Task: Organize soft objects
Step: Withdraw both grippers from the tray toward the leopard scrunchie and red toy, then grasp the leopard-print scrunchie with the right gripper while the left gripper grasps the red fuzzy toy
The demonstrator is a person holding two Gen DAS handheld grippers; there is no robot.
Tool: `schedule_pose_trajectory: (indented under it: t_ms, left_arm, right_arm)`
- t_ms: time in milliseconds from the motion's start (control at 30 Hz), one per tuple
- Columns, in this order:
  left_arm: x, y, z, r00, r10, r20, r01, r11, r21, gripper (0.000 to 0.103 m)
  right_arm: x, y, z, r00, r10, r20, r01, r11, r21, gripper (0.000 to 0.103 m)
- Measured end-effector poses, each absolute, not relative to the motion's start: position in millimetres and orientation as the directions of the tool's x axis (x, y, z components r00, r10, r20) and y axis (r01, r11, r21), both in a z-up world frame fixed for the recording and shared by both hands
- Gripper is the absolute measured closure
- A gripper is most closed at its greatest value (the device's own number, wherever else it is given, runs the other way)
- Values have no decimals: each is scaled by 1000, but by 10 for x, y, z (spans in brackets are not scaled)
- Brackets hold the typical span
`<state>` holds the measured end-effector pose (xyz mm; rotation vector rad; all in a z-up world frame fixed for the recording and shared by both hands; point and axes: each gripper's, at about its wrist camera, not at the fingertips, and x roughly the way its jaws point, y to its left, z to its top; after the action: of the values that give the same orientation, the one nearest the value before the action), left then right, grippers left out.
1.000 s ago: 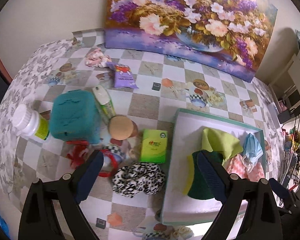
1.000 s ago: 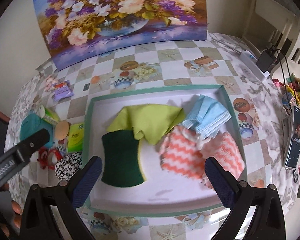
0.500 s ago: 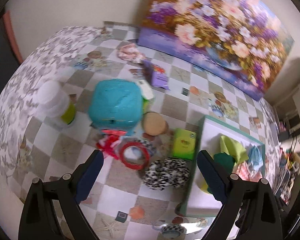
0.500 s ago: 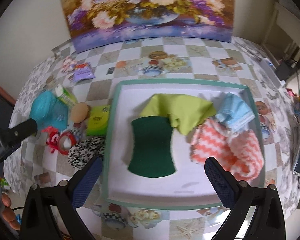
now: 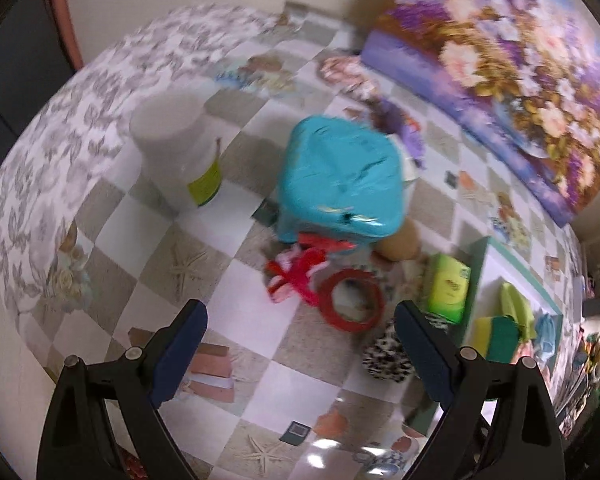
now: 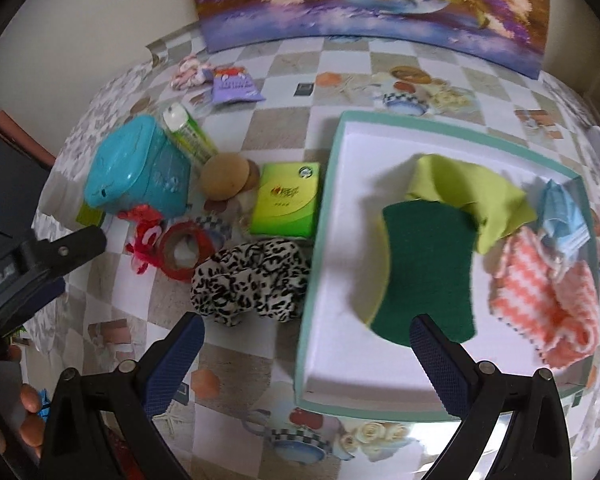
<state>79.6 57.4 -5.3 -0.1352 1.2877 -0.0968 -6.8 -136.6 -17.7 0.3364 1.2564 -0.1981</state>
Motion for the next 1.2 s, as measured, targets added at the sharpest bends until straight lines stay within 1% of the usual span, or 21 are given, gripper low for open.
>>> schedule_pose_trajectory:
  t_ms: [200, 467, 633, 733, 933, 967, 1033, 1100, 1200]
  left_arm:
    - [908, 672, -325, 215, -95, -972, -57, 992, -110, 8]
    - [1014, 749, -550, 172, -87, -981, -97, 990, -105, 8]
    - [1061, 758, -618, 172, -75, -982, -92, 992, -92, 8]
    - [1097, 741, -662, 173, -95, -980, -77, 991, -110, 8]
    - [1214, 658, -783, 152, -103, -983, -64, 991, -114, 9]
    - [1223, 661, -795, 151, -103, -983, -63, 991, -114, 10]
    - [1240, 661, -814, 151, -105, -983, -65, 991, -115, 10]
    - [1232, 691, -806, 157, -109, -982, -66, 991, -121, 19]
    - [1244, 716, -819, 155, -117, -981, -70, 989, -129, 20]
  right_arm:
    - [23, -1277, -282, 286, 69, -956, 322, 933, 163, 0]
    - [133, -1072, -375, 288, 93, -953, 259, 951, 171, 0]
    - [194, -1019, -458, 285, 109, -952, 234, 955, 180, 0]
    - [224, -975, -457, 304, 112, -946, 203, 962, 180, 0]
    - [258, -895, -460, 321, 81, -944, 143, 981, 132, 0]
    - [262, -883, -462, 324, 74, -943, 134, 983, 123, 1]
    - [260, -872, -454, 330, 62, -942, 129, 986, 110, 7]
    - [259, -876, -431, 338, 59, -939, 124, 986, 107, 10]
    - [250, -897, -380, 359, 67, -931, 120, 986, 117, 14]
